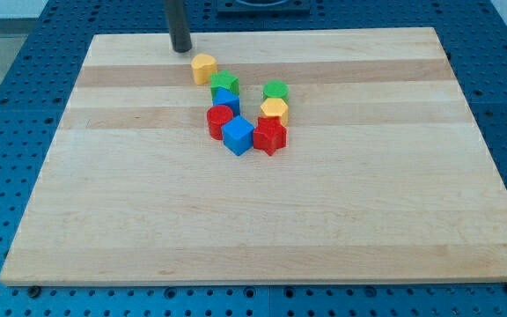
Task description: Push the yellow heart into the green circle
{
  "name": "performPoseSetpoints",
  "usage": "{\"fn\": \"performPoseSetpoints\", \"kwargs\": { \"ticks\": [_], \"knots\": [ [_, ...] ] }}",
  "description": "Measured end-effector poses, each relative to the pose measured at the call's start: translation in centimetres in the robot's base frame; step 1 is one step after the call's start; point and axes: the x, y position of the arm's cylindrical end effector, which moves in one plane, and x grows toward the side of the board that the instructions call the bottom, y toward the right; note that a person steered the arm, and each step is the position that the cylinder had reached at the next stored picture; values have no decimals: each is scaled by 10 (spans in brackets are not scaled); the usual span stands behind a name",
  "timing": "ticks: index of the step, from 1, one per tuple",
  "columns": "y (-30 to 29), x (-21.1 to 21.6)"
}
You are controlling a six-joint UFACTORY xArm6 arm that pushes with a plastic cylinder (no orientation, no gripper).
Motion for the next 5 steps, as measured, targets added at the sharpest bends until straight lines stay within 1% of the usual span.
{"fn": "performPoseSetpoints", "kwargs": {
  "ticks": [1, 2, 3, 5],
  "knots": [
    [-13, 34],
    [-14, 66],
    [0, 68],
    [55, 35]
  ]
}}
